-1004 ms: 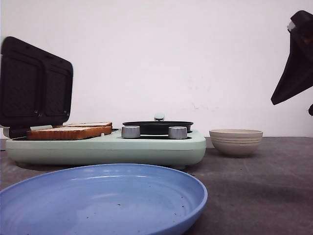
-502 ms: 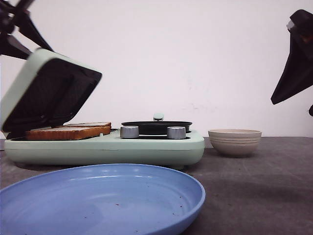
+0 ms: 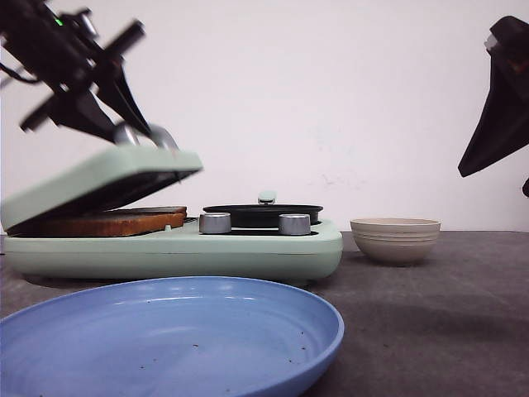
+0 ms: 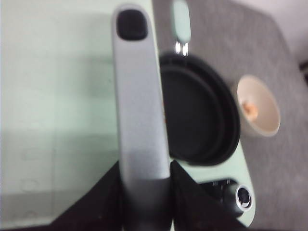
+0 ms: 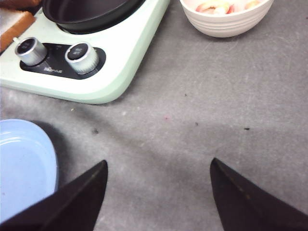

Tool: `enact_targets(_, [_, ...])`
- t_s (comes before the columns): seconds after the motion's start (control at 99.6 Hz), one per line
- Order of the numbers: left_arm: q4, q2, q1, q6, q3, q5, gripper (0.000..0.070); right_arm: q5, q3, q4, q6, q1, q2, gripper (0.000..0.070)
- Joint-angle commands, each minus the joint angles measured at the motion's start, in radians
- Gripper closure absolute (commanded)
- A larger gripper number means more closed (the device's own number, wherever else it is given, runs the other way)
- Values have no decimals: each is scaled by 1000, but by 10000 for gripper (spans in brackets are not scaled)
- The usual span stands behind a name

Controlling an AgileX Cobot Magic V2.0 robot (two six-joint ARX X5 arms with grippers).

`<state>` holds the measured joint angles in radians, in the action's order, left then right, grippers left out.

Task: Make breakfast with bread and shrimp
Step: 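Swing the lid down over the bread with the left gripper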

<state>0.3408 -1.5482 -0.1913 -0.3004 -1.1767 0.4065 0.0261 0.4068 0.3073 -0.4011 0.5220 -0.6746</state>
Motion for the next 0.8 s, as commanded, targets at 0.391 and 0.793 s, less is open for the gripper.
enact_targets(0.391, [62, -101, -19, 53, 19, -90, 604, -1, -2, 19, -11, 6, -3, 285])
enact_targets(0.793, [24, -91, -17, 51, 15, 10, 373, 0, -2, 24, -11, 6, -3, 285])
